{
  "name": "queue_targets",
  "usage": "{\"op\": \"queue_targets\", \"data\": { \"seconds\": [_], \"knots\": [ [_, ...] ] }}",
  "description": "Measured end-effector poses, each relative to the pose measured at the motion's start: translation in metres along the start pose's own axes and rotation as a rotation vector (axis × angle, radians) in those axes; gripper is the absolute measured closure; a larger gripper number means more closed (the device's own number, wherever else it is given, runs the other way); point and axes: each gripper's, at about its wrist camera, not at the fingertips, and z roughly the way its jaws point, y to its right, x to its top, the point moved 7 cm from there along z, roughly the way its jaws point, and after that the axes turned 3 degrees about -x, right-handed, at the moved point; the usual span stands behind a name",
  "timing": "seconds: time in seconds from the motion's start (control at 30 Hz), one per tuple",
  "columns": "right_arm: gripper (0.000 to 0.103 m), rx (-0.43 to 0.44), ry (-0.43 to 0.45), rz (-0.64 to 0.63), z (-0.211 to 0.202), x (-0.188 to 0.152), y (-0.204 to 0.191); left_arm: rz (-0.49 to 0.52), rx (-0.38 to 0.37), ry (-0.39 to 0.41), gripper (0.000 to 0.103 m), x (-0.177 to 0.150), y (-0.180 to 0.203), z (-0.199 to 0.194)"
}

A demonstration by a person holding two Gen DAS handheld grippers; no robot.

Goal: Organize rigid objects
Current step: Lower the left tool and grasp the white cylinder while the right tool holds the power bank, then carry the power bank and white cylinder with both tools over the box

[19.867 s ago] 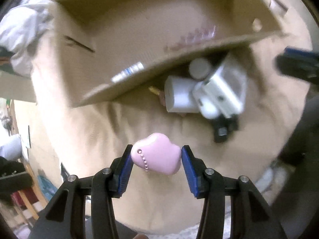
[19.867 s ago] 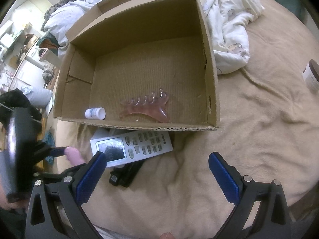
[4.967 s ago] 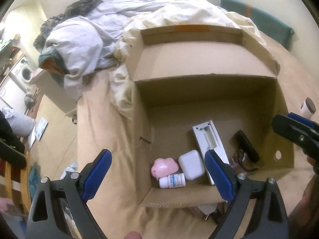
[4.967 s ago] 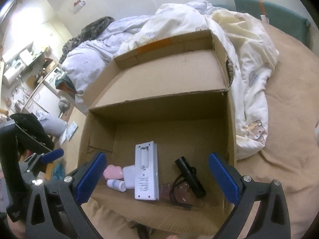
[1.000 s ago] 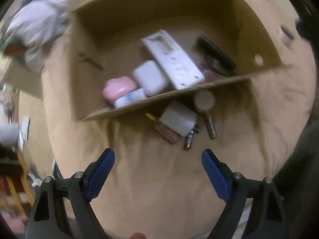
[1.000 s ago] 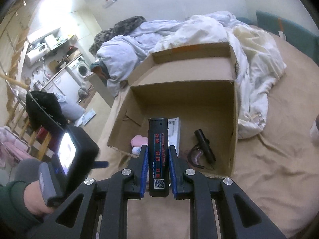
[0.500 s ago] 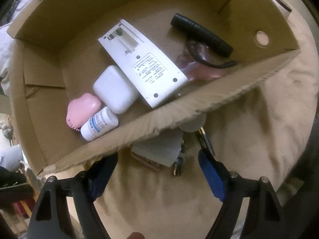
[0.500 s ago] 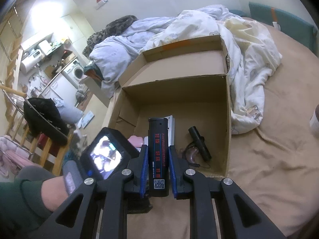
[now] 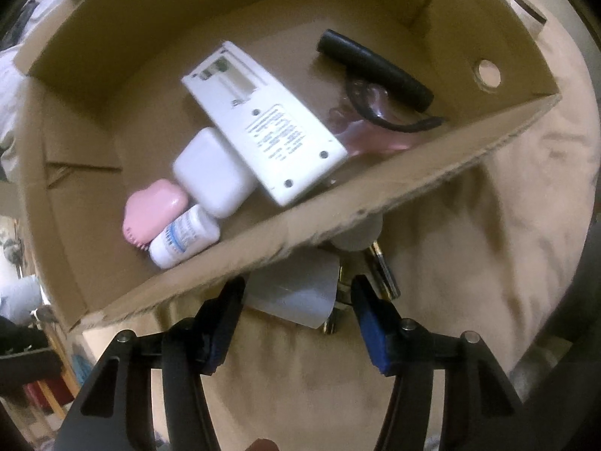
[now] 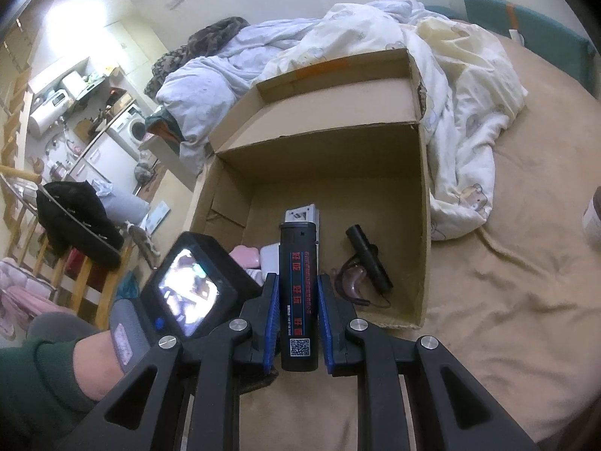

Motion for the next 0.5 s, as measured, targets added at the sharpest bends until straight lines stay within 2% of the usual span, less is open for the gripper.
{"op": "queue_targets", "data": {
  "seconds": [0.27, 0.3, 0.5],
  "knots": [
    [0.082, -0.006, -0.010, -0.013, 0.002, -0.002, -0.001, -0.028, 0.018, 0.006, 0.048, -0.032, -0.004, -0.024],
    [0.082, -0.007, -0.012, -0.012, 0.002, -0.003, -0.001, -0.034, 0.019, 0.013, 0.058, -0.033, -0.004, -0.026],
    [0.082, -0.017, -0.013, -0.011, 0.001, -0.004, -0.002, -0.096, 0.019, 0.068, 0.059, -0.047, -0.019, -0.044]
  ]
}}
